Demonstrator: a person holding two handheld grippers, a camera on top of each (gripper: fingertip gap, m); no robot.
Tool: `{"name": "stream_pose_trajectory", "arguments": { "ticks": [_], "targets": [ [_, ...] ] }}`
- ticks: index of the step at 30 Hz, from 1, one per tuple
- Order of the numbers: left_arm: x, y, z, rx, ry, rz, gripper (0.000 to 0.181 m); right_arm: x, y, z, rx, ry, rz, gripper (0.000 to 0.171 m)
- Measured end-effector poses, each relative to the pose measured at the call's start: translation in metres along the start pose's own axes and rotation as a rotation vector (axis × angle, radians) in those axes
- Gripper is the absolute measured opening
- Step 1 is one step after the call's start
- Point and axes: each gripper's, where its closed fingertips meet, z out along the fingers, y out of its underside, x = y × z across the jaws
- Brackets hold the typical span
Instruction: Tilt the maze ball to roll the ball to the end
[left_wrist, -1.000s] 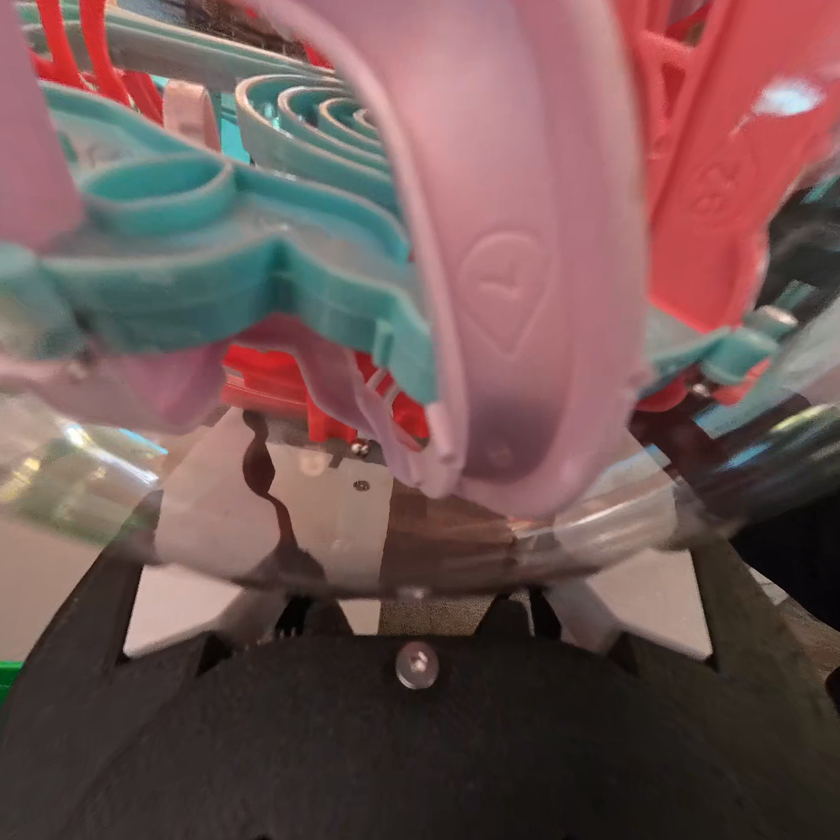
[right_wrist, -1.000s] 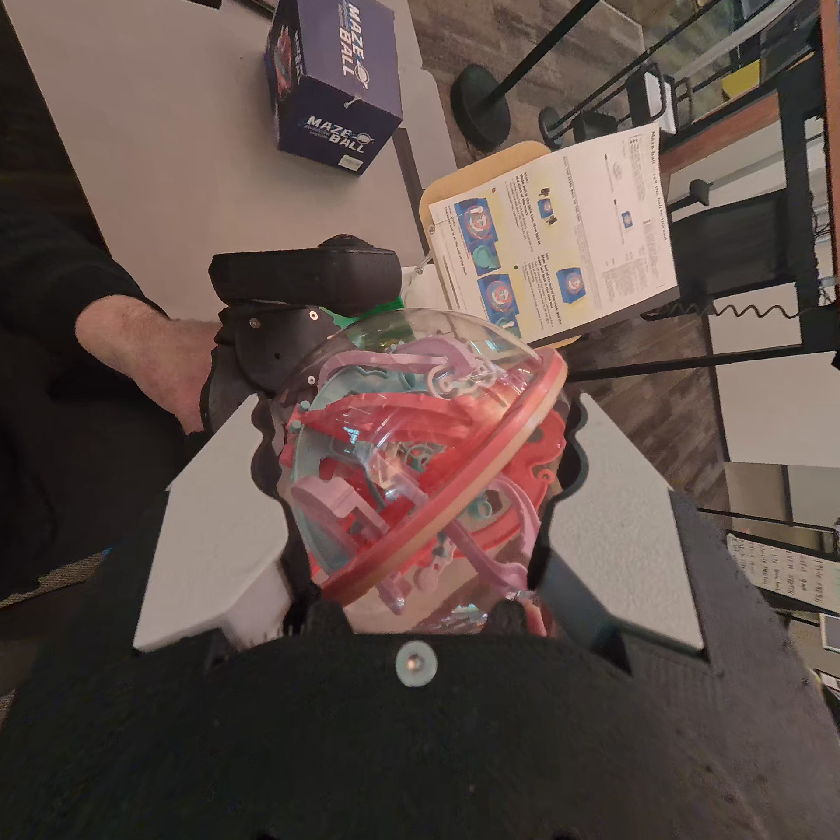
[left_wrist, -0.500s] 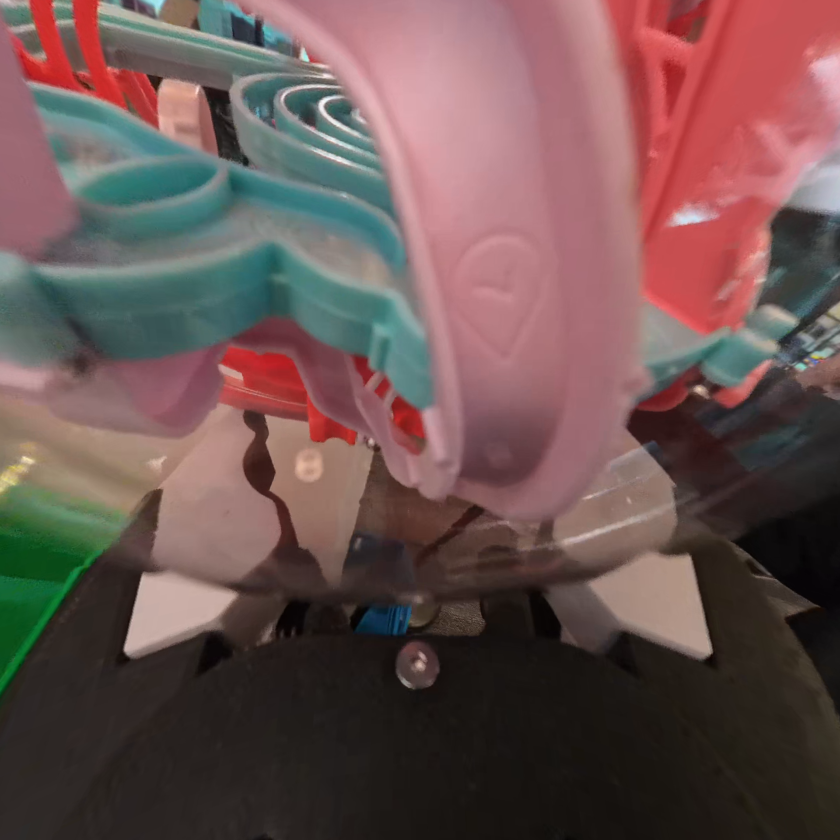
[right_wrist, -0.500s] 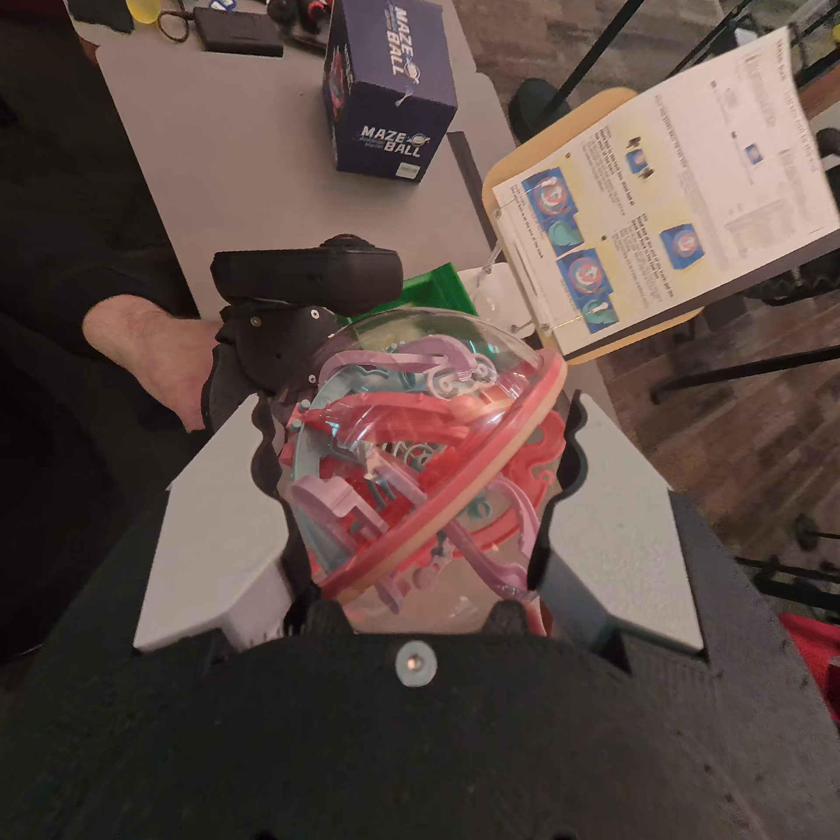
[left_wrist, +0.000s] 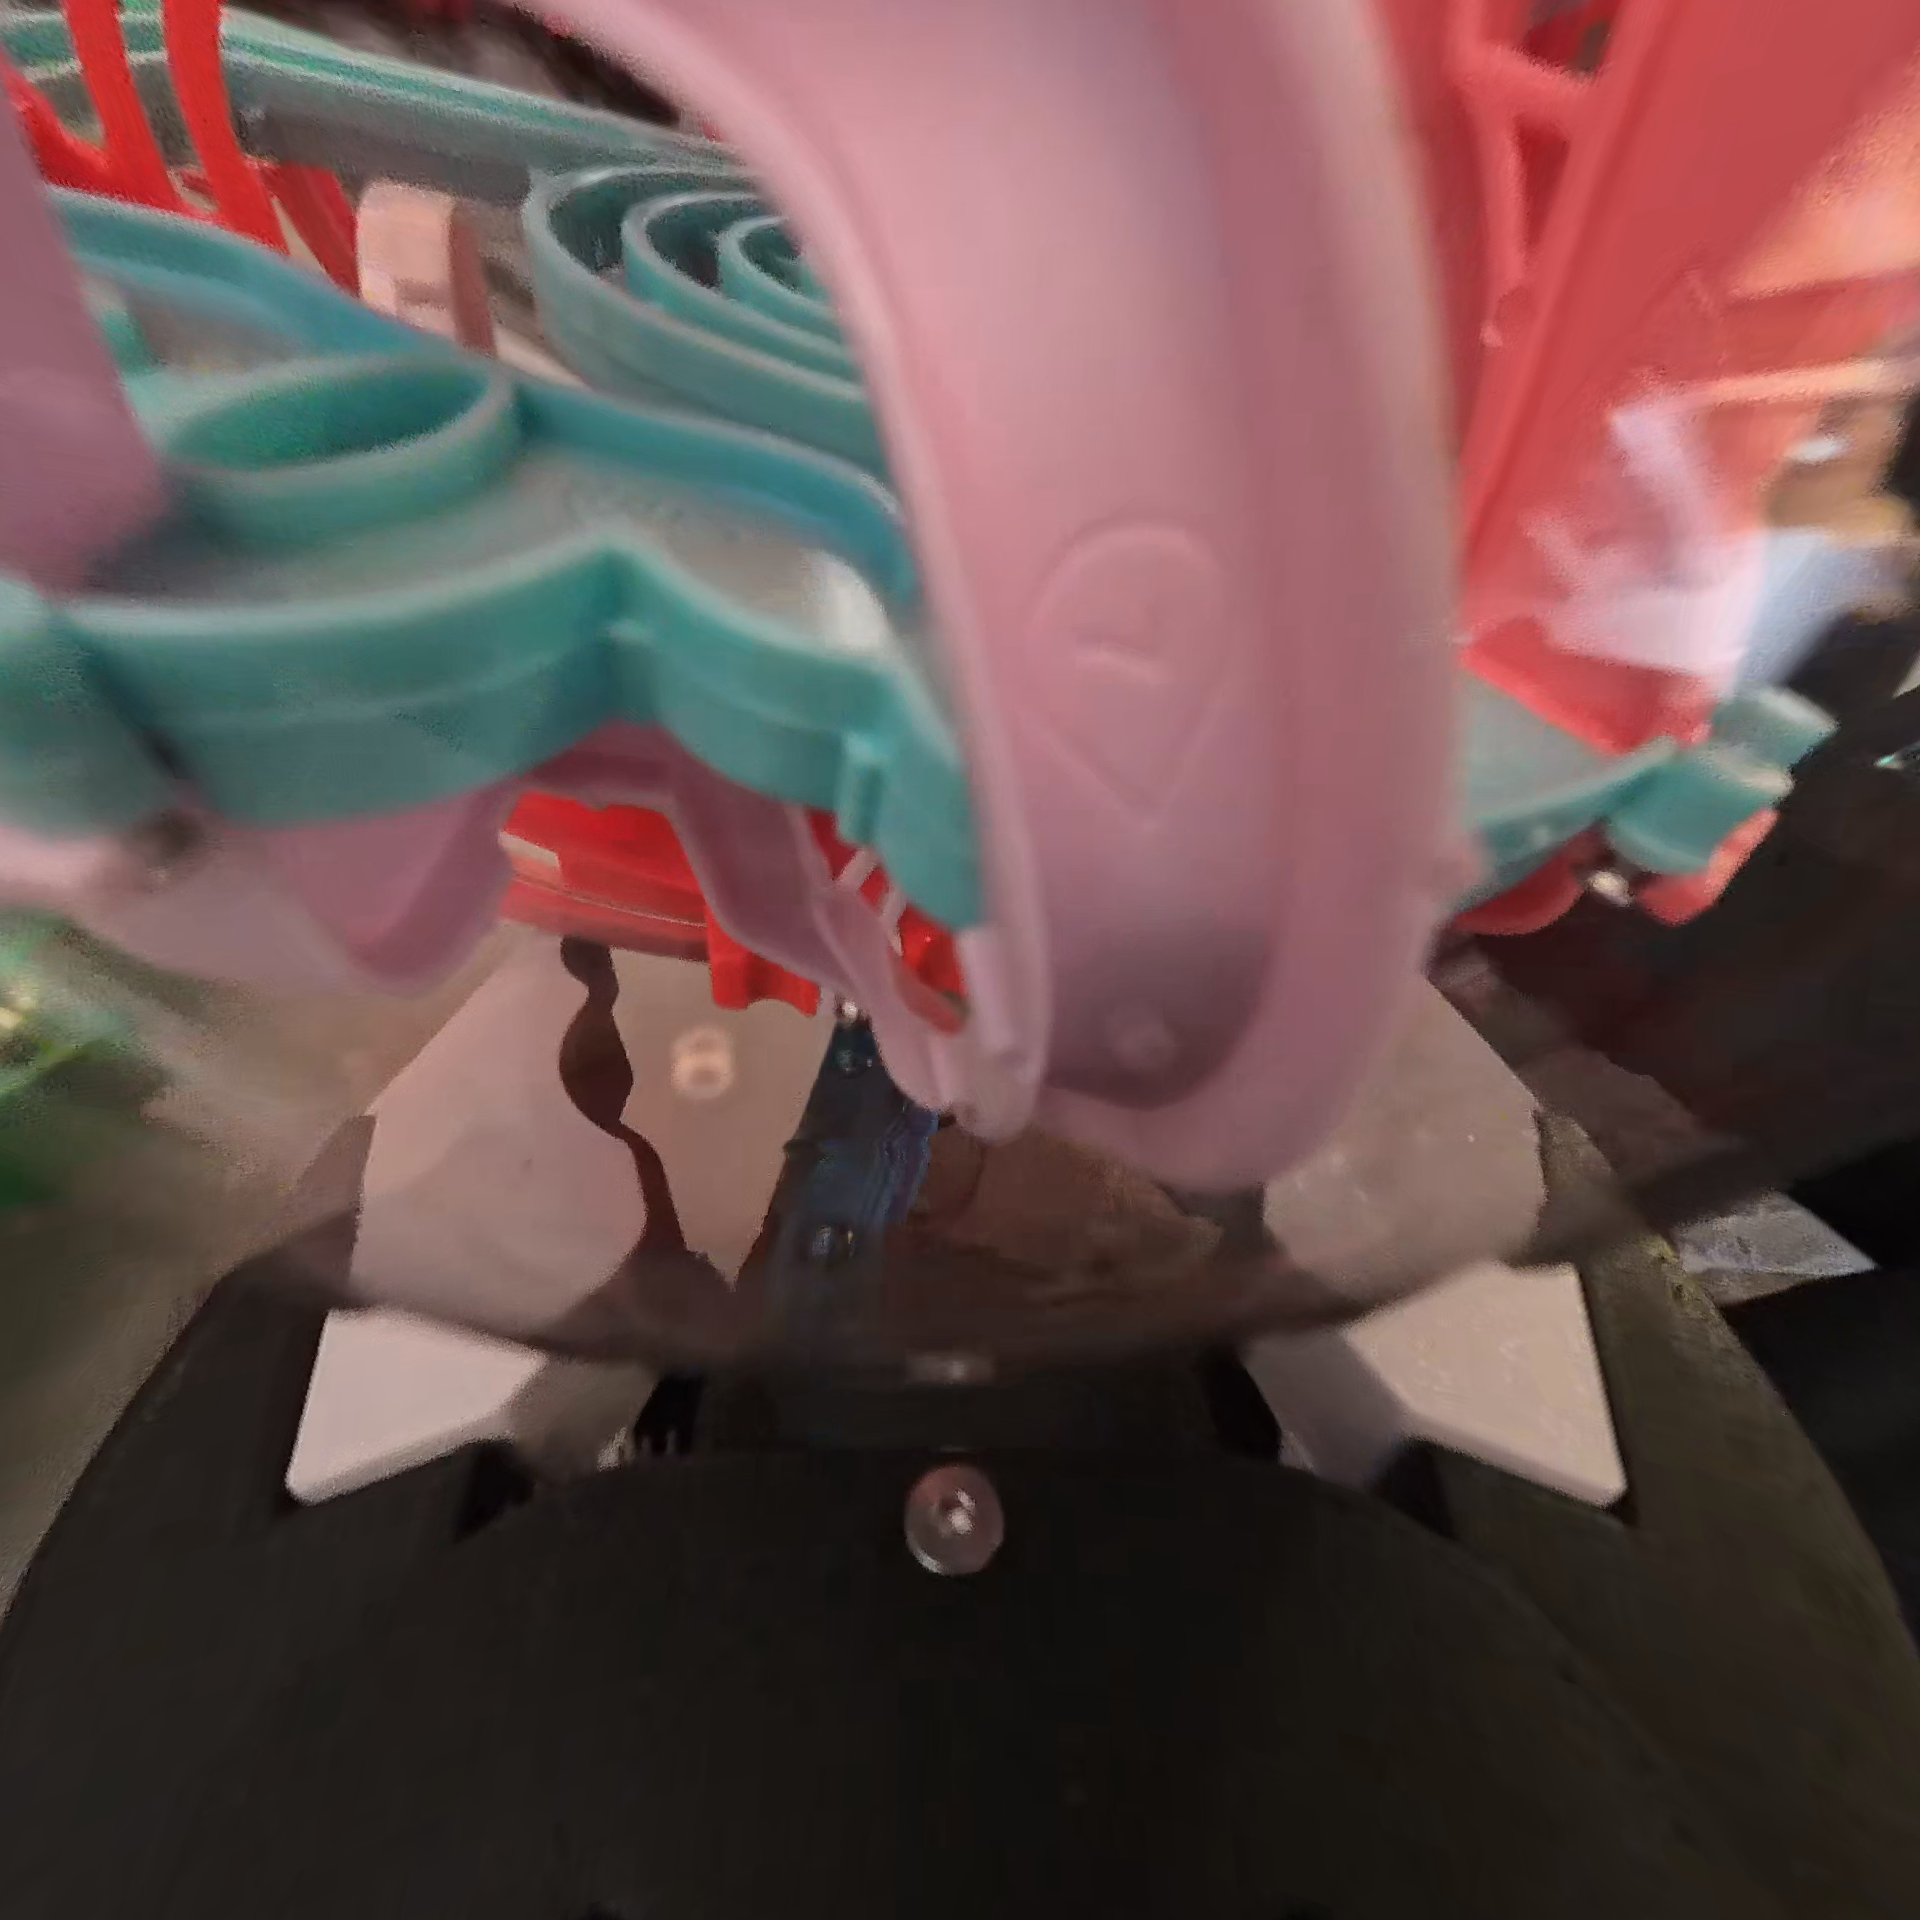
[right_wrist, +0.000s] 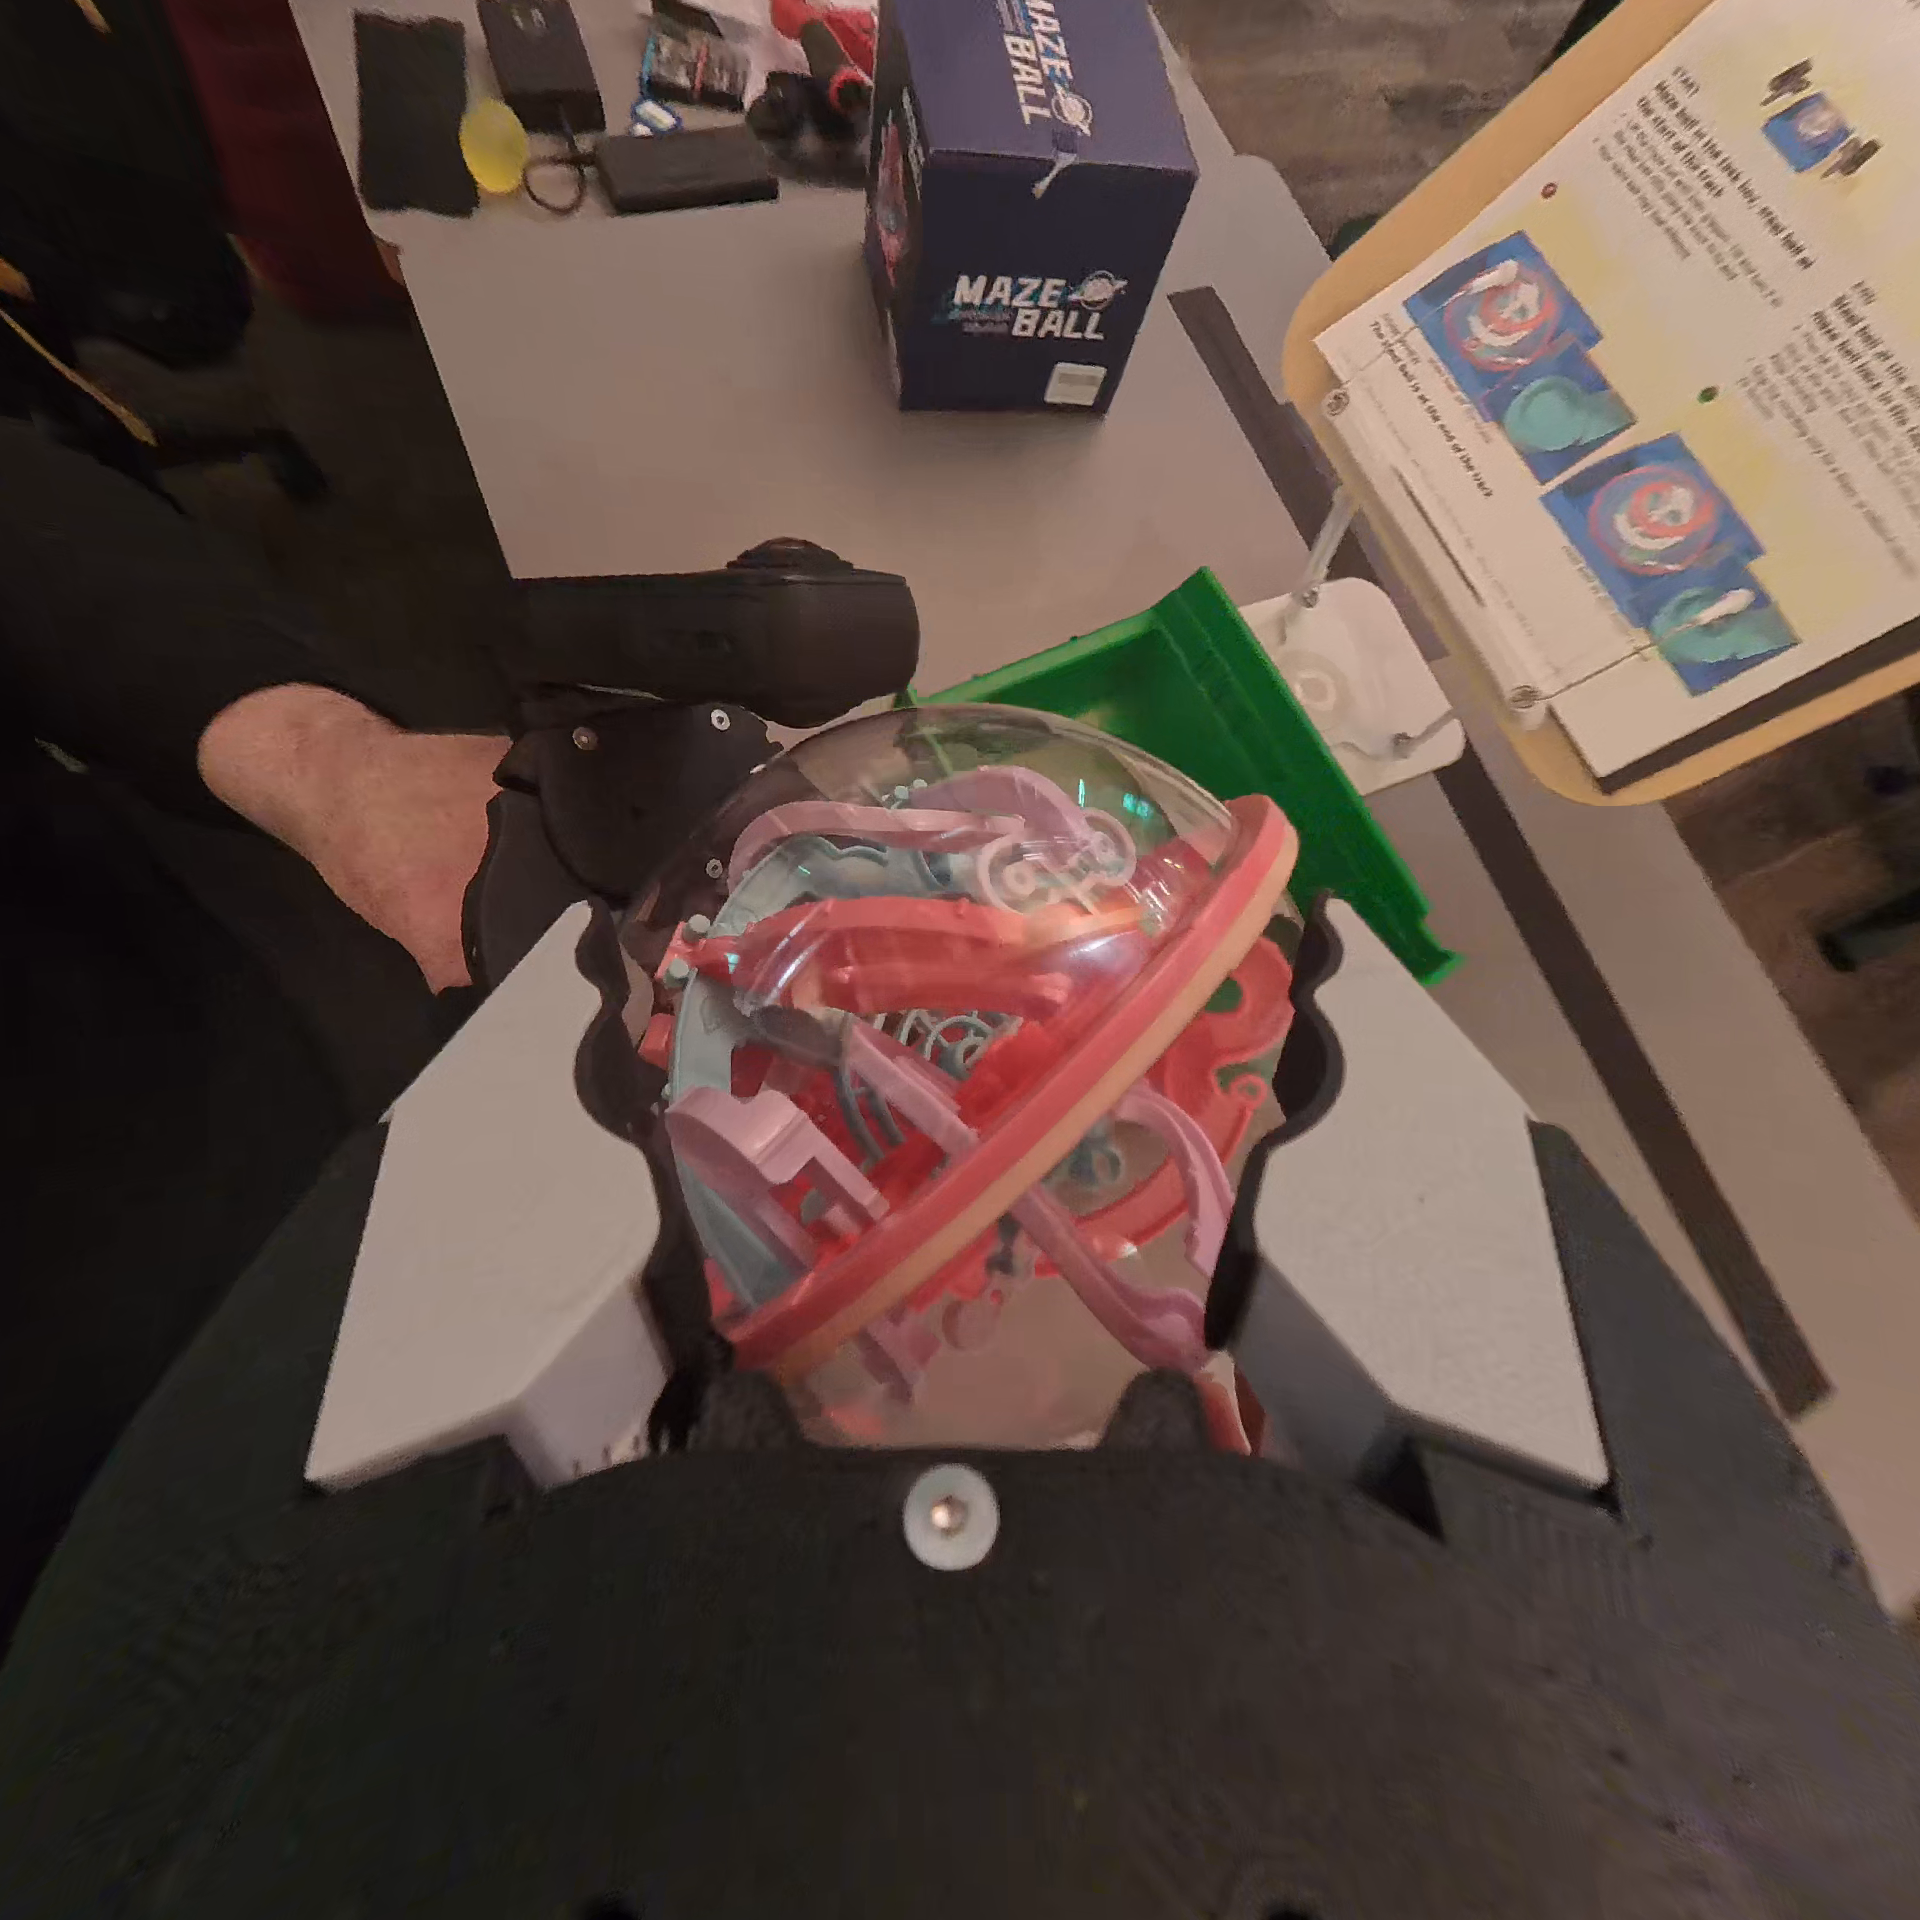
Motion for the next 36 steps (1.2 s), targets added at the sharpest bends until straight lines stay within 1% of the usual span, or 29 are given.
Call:
{"name": "stream_pose_trajectory", "arguments": {
  "ticks": [4, 9, 15, 18, 20, 28, 34, 36],
  "targets": [
    [-0.026, 0.042, -0.001, -0.102, -0.066, -0.039, 0.127, -0.005, 0.026, 0.031, 0.089, -0.044, 0.079, 0.126],
    [-0.052, 0.083, -0.007, -0.226, -0.116, -0.079, 0.127, -0.008, 0.052, 0.062, 0.189, -0.081, 0.183, 0.125],
    [-0.077, 0.118, -0.009, -0.352, -0.147, -0.09, 0.127, -0.006, 0.08, 0.085, 0.288, -0.109, 0.283, 0.123],
    [-0.087, 0.134, -0.009, -0.434, -0.162, -0.088, 0.125, -0.004, 0.096, 0.095, 0.334, -0.124, 0.336, 0.122],
    [-0.096, 0.145, -0.011, -0.503, -0.191, -0.069, 0.121, -0.002, 0.106, 0.101, 0.368, -0.137, 0.368, 0.123],
    [-0.11, 0.173, -0.018, -0.703, -0.2, -0.042, 0.122, 0.001, 0.137, 0.118, 0.453, -0.191, 0.486, 0.123],
    [-0.114, 0.186, -0.021, -0.785, -0.188, -0.004, 0.121, 0.005, 0.153, 0.125, 0.479, -0.232, 0.573, 0.123],
    [-0.115, 0.186, -0.023, -0.798, -0.175, 0.015, 0.118, 0.006, 0.155, 0.125, 0.487, -0.243, 0.585, 0.123]
  ]
}}
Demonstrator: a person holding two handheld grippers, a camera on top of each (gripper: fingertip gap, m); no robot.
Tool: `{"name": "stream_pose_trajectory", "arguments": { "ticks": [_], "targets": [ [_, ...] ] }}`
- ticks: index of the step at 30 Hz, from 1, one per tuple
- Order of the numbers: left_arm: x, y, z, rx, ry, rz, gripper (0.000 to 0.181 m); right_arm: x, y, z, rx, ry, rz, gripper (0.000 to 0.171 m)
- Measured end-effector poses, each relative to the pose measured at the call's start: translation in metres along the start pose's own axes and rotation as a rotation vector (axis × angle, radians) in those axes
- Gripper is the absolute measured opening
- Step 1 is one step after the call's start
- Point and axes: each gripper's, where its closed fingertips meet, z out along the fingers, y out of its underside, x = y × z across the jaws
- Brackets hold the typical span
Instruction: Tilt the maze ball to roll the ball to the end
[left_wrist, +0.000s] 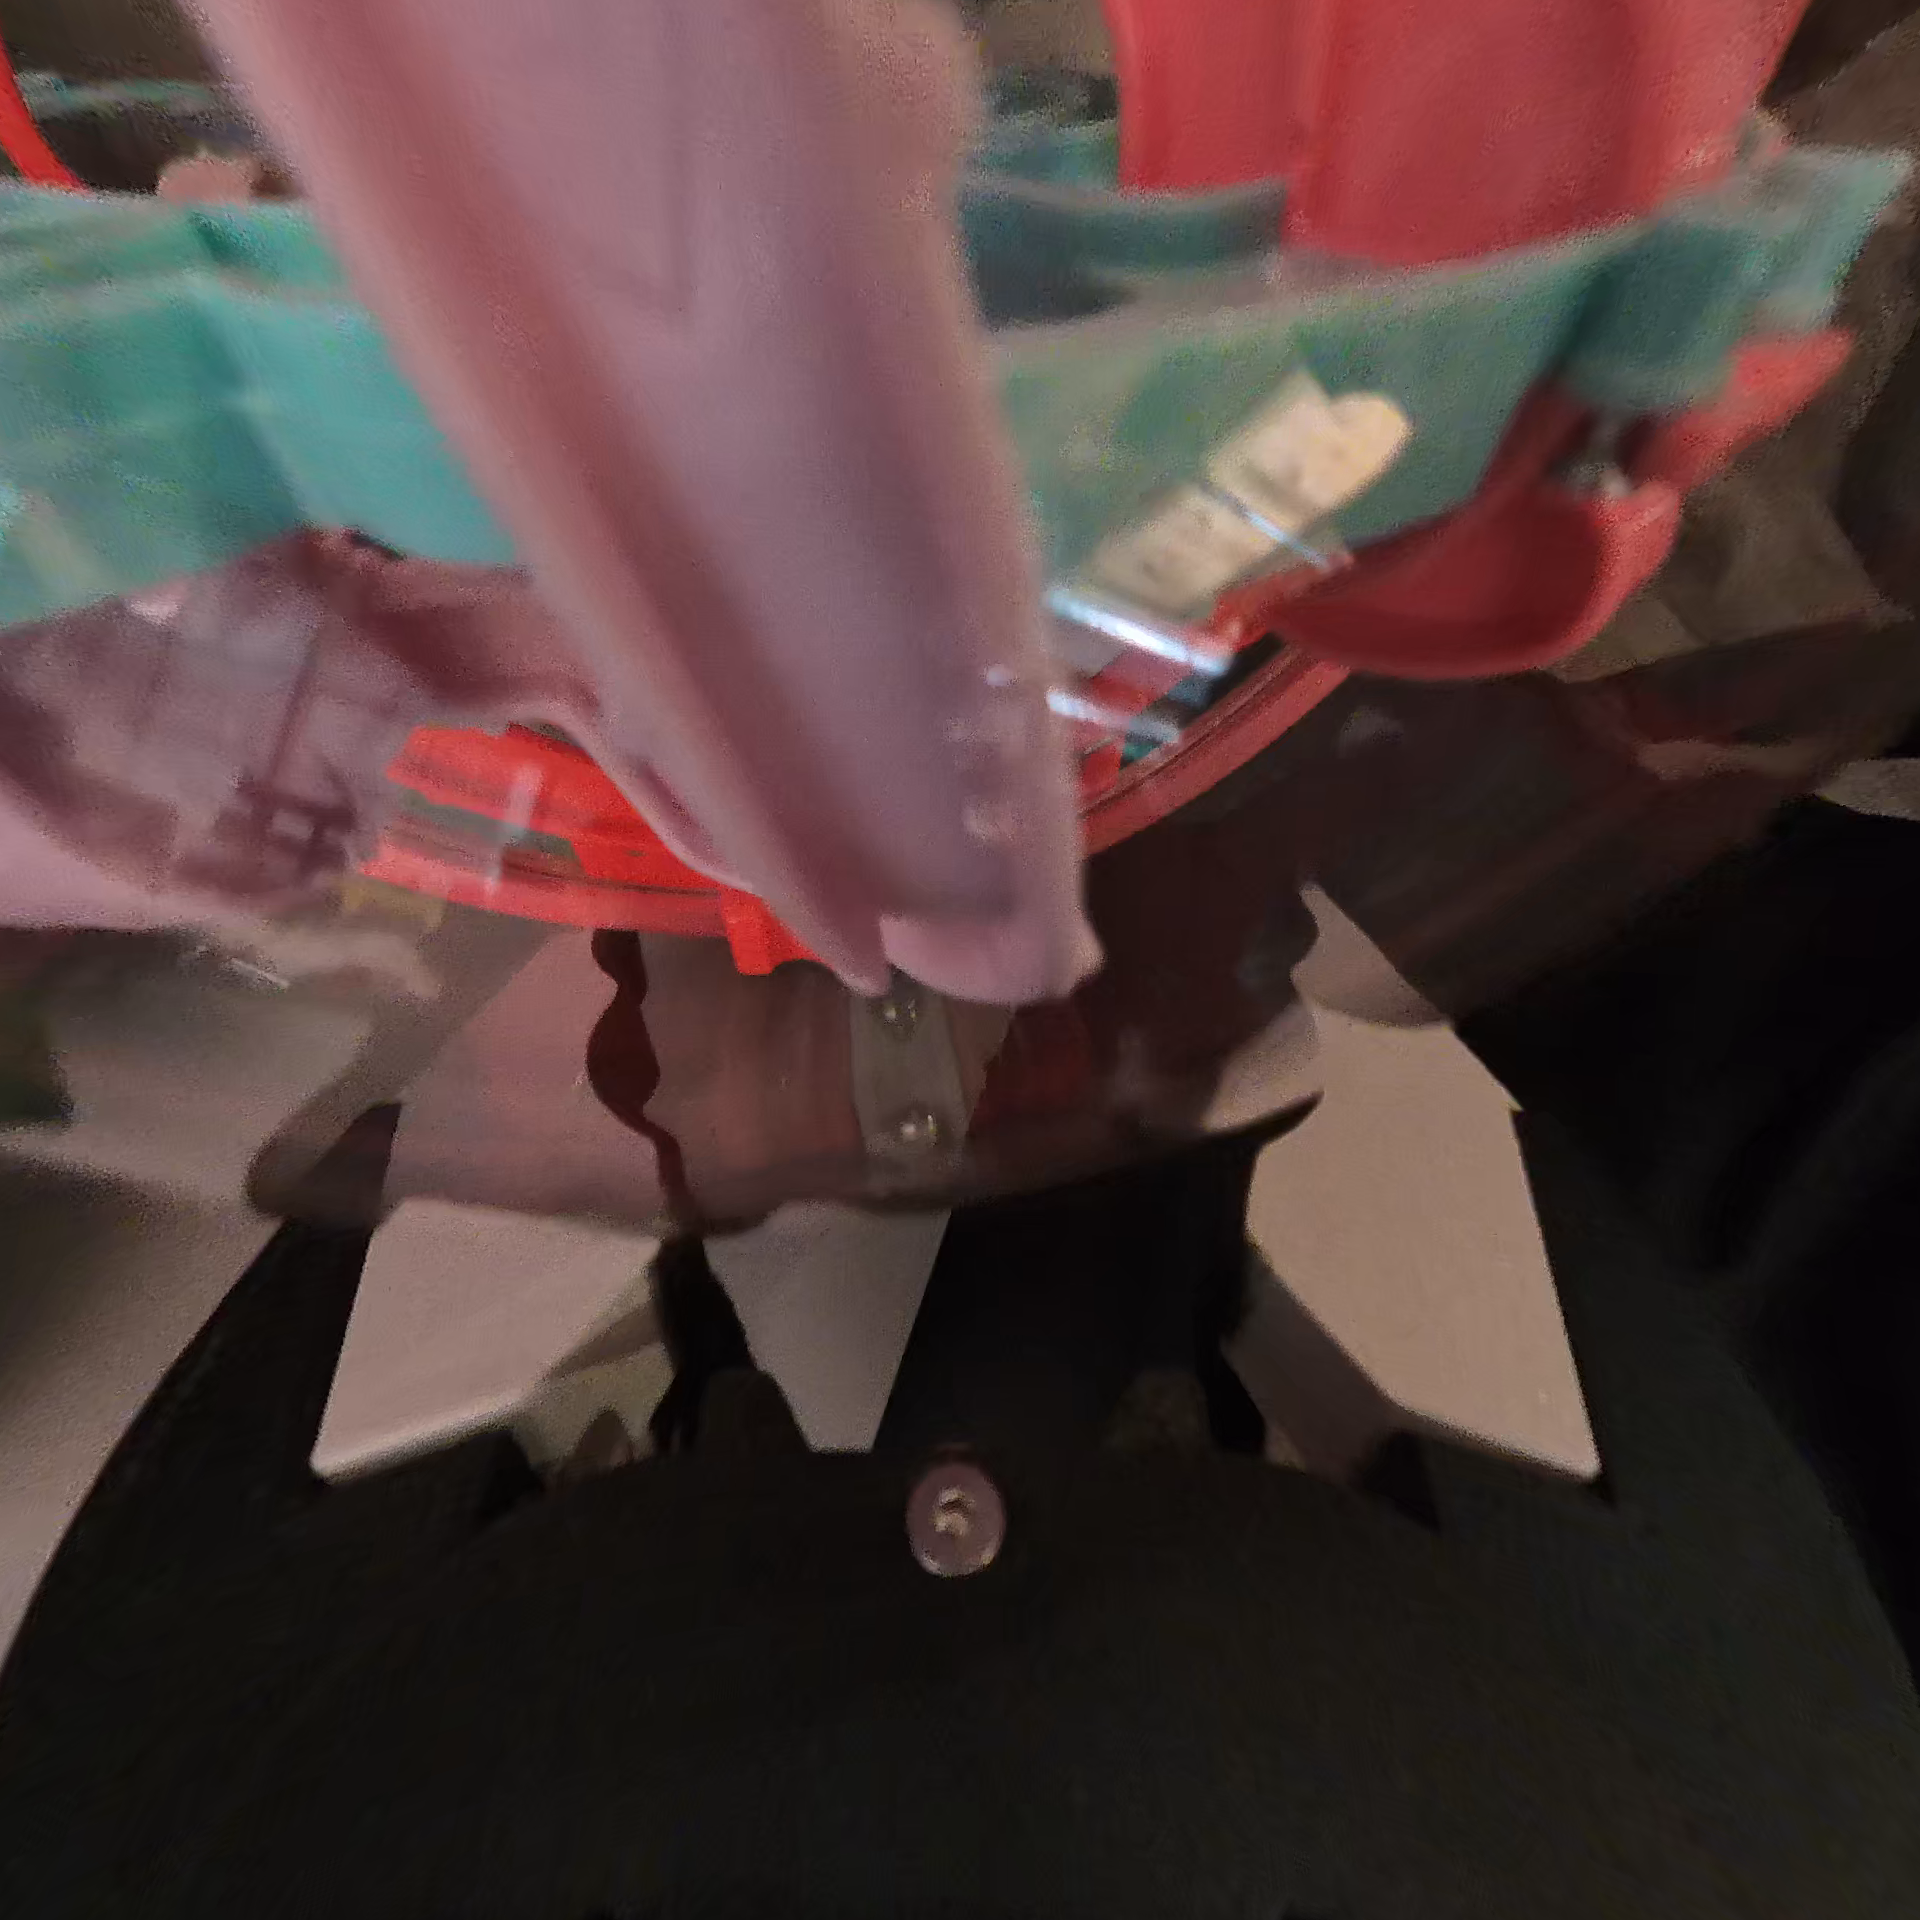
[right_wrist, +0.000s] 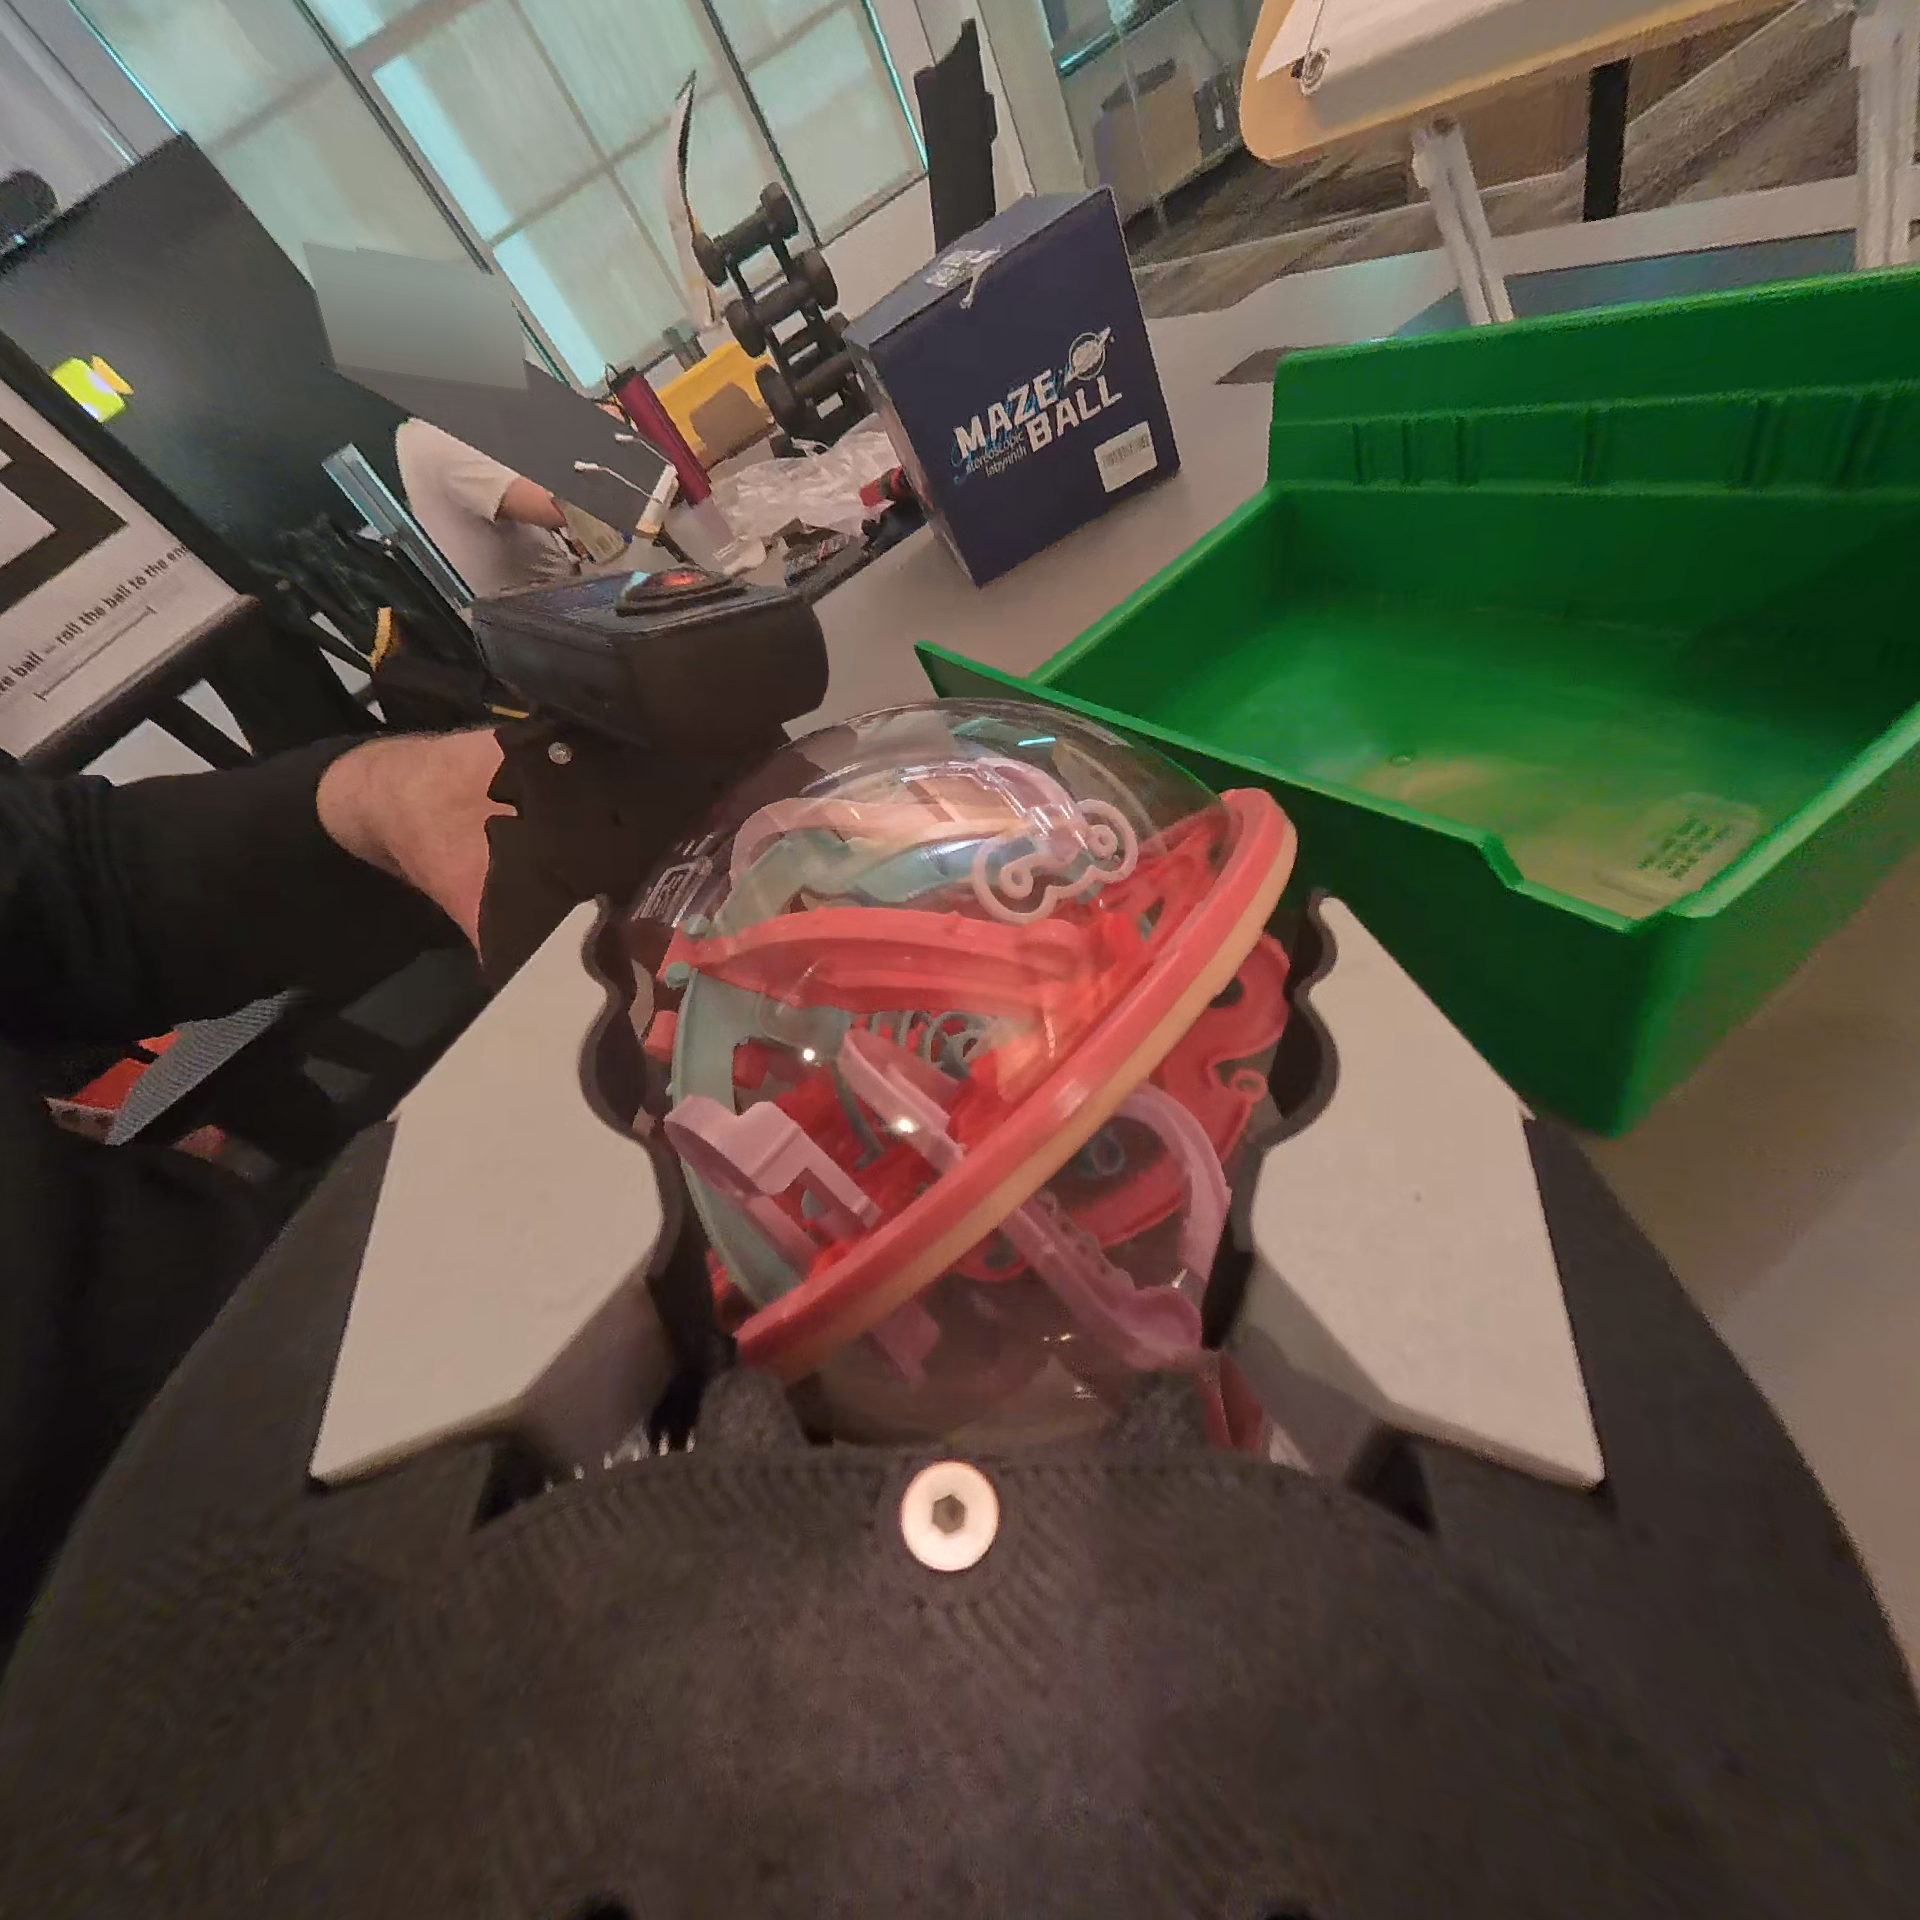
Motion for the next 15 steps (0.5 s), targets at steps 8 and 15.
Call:
{"name": "stream_pose_trajectory", "arguments": {
  "ticks": [8, 15],
  "targets": [
    [-0.003, -0.004, -0.01, 0.043, 0.008, 0.012, 0.107, 0.007, 0.001, -0.009, 0.048, -0.043, 0.061, 0.124],
    [-0.007, -0.012, -0.021, 0.113, -0.04, 0.017, 0.106, 0.012, 0.007, -0.018, 0.044, -0.077, 0.101, 0.123]
  ]
}}
